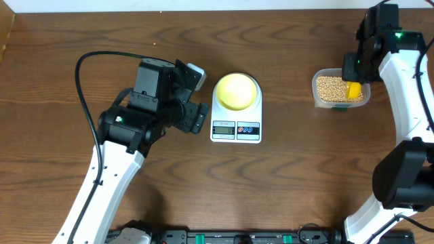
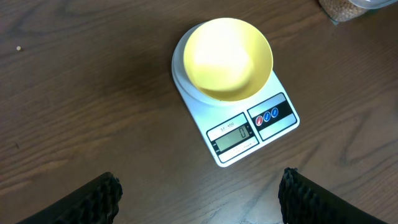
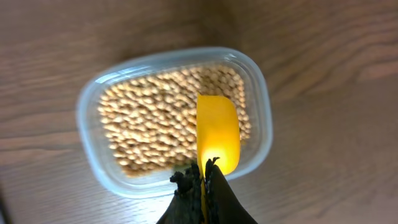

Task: Scoop item into bowl and weigh 50g on scale
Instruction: 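Lower the yellow scoop into the soybeans with the right gripper, then lift the filled scoop out of the tub with the right gripper, then move the filled scoop left over the yellow bowl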

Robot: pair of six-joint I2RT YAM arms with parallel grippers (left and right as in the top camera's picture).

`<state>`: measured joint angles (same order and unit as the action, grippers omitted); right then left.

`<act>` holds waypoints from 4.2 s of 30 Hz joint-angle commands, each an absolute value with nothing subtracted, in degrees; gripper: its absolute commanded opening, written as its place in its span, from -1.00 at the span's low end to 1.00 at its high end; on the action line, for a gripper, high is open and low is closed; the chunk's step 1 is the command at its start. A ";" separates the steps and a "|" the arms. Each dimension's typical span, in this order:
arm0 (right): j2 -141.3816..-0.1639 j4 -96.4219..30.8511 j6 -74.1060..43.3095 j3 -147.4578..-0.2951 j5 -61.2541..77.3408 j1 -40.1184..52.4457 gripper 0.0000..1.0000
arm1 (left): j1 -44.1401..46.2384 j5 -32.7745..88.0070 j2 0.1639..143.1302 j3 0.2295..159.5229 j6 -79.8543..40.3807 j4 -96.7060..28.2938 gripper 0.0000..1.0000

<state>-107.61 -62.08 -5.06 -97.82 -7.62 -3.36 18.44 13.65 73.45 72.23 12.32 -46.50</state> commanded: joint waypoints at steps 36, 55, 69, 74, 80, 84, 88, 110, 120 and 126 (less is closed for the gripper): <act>-106.50 -58.59 -1.37 -90.72 19.62 -8.86 -0.98 | 18.22 14.37 73.63 72.20 13.23 -46.70 0.67; -106.50 -58.02 0.10 -90.24 39.27 -22.06 -0.98 | 18.22 14.37 73.63 72.20 13.23 -46.70 0.67; -106.50 -58.02 3.11 -90.24 53.58 -27.53 -0.98 | 18.22 14.37 73.63 72.20 13.23 -46.70 0.66; -106.50 -58.02 3.11 -90.24 54.35 -27.49 -0.98 | 18.22 14.37 73.63 72.20 13.23 -46.70 0.67; -106.50 -57.95 2.81 -90.21 56.75 -26.79 -0.98 | 18.22 14.37 73.63 72.20 13.23 -46.70 0.67; -106.50 -57.43 2.81 -90.21 57.39 -25.21 -0.98 | 18.22 14.37 73.63 72.20 13.23 -46.70 0.67; -106.50 -56.42 2.57 -90.21 57.36 -23.00 -0.98 | 18.22 14.37 73.63 72.20 13.26 -46.70 0.67; -106.50 -45.06 -5.78 -90.21 57.17 -7.90 -0.98 | 18.22 14.37 73.63 72.20 13.23 -46.70 0.66; -106.50 -41.12 -6.87 -90.21 57.14 -1.17 -0.98 | 18.22 14.37 73.63 72.20 13.23 -46.70 0.67; -106.50 -39.31 -6.79 -90.21 56.40 2.61 -0.98 | 18.22 14.37 73.63 72.20 13.26 -46.70 0.66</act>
<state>-107.50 -39.79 -6.50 -90.21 55.68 0.75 18.44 13.67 73.45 72.23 12.32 -46.50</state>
